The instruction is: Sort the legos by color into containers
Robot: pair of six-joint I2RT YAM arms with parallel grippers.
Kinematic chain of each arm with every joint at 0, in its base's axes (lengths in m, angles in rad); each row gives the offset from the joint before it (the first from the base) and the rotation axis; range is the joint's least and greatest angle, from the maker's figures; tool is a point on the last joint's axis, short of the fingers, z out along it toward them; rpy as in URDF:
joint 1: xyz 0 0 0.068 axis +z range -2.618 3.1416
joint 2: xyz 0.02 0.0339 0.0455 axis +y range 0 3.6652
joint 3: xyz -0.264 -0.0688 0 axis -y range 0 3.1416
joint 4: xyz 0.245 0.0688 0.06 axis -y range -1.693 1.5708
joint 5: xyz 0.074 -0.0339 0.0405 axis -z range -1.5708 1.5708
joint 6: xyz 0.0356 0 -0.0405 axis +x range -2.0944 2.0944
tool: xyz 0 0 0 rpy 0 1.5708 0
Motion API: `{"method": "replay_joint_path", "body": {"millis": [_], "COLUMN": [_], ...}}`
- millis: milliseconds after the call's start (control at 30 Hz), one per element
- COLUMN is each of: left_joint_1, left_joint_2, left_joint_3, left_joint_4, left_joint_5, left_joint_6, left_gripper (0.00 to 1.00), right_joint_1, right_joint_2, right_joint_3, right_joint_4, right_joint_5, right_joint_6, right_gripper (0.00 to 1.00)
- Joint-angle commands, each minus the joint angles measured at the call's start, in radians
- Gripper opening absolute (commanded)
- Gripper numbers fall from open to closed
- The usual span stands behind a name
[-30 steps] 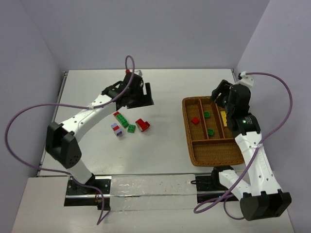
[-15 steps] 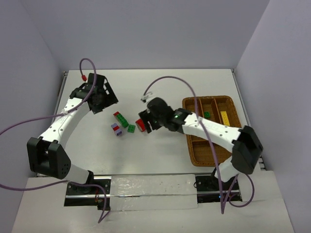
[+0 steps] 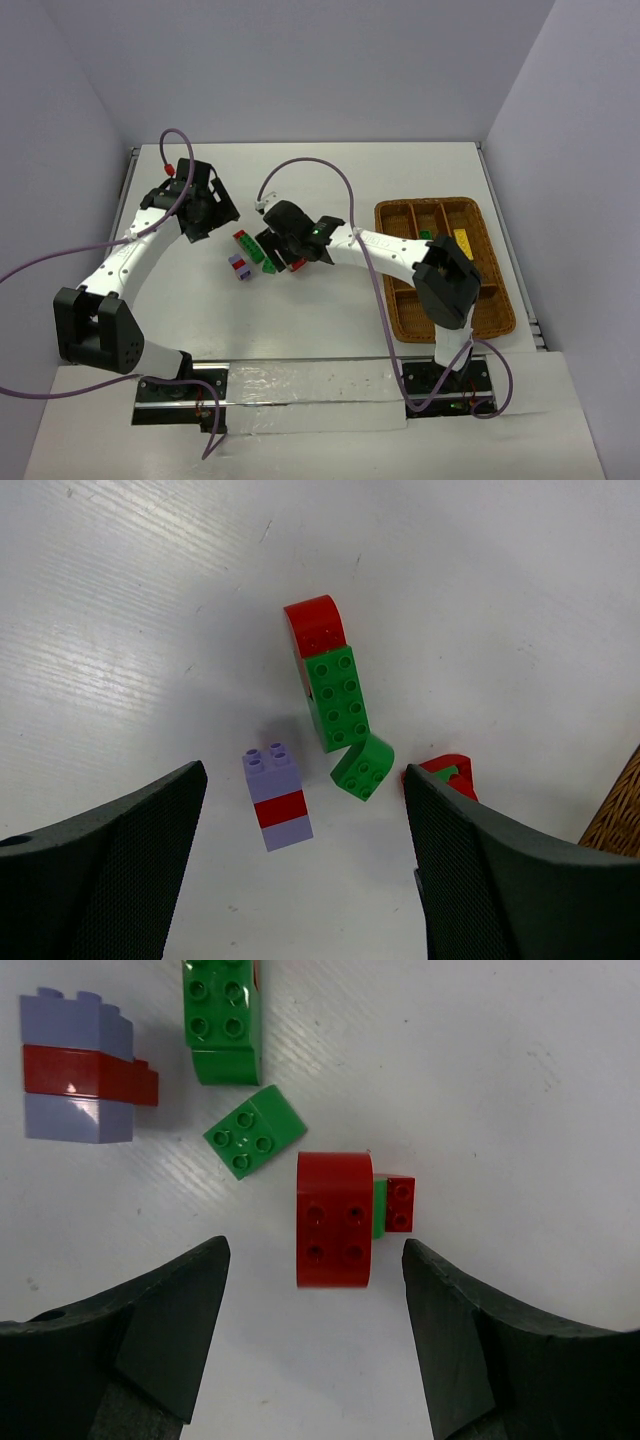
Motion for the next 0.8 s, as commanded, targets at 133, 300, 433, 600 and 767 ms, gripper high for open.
{"method": "replay_joint_path", "body": {"millis": [133,300,433,600,767], "left_joint_1": [0.008,0.01,0.011,0.017,0.016], "left_joint_2": [-0.04,-0.045,-0.049,-0.053,-0.064], "left_joint_3": [-0.01,-0.013,-0.011,-0.005,0.019], "left_joint_4": [0.04,0.043,0.044,0.069,0.107], "left_joint_5": [0.005,0.008,0.002,0.049,0.227], "left_joint_6": [0.028,0.029,0.038,0.091,0.2], "left_gripper": [0.87,0.87,0.87,0.85,0.82], "right_joint_1": [0.001,0.001,0.001,-0.04,-0.248], "right_joint_2": [0.096,0.101,0.077,-0.031,-0.168], "right_joint_3": [0.081,0.074,0.068,0.088,0.089], "right_joint_4": [0.008,0.013,0.007,-0.038,-0.081], "right_joint_5": [0.027,0.035,0.06,0.014,-0.306], "right_joint_6": [-0.016,0.003,0.013,0.05,0.176], "right_gripper": [0.71,0.55,0.16,0.0,0.0]}}
